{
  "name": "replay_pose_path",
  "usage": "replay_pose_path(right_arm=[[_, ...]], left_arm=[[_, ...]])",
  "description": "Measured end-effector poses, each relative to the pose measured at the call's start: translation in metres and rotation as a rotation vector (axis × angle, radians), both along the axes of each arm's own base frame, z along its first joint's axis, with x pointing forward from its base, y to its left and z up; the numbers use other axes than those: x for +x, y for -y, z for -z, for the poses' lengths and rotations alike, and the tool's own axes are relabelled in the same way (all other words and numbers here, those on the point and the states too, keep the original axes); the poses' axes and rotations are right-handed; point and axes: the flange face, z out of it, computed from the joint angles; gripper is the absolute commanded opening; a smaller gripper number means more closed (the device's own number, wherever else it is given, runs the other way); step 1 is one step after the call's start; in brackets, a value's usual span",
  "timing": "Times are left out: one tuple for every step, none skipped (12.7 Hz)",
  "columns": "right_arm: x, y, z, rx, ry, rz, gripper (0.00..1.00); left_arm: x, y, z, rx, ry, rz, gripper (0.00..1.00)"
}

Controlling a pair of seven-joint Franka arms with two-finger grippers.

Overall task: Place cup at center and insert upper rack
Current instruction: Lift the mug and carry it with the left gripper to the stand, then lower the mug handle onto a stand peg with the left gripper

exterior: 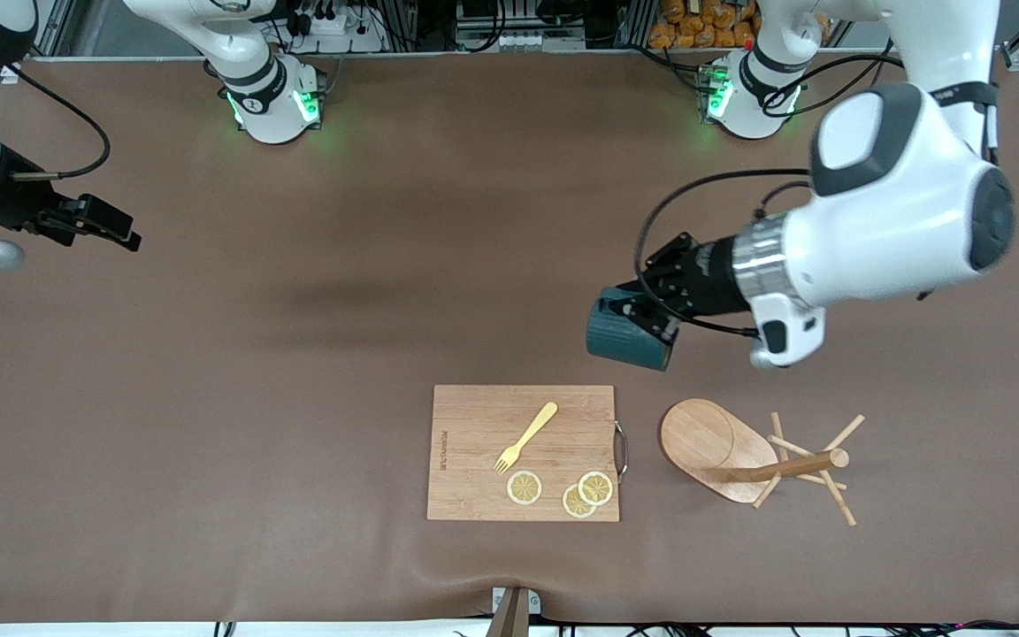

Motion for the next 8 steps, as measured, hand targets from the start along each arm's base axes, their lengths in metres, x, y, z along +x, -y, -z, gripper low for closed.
replay_pose_path(right_arm=[[0.000,0.000,0.000,0.000,0.001,-0.001,1.00],[0.000,0.000,0.000,0.000,0.002,-0.002,1.00],[0.000,-0.001,0.000,0.000,0.003,-0.003,1.00],[0.000,-0.001,-0.001,0.000,0.003,-0.004,1.00],[0.000,-0.001,-0.001,0.000,0.004,-0.005,1.00],[0.000,-0.002,-0.001,0.000,0.004,-0.006,1.00],[0.000,-0.002,-0.001,0.000,0.004,-0.006,1.00],[0.000,-0.002,-0.001,0.000,0.004,-0.007,1.00]], left_arm=[[0.009,-0.019,0.004,-0.060,0.003,0.000,0.00],[0.018,-0.040,0.010,-0.109,0.001,-0.010,0.00],[0.026,-0.057,0.017,-0.154,-0.007,-0.023,0.00],[0.033,-0.071,0.027,-0.201,-0.015,-0.034,0.00],[0.040,-0.083,0.037,-0.251,-0.021,-0.037,0.00],[0.045,-0.092,0.048,-0.294,-0.027,-0.033,0.00],[0.049,-0.099,0.059,-0.319,-0.030,-0.030,0.00],[0.053,-0.104,0.067,-0.330,-0.031,-0.032,0.00]])
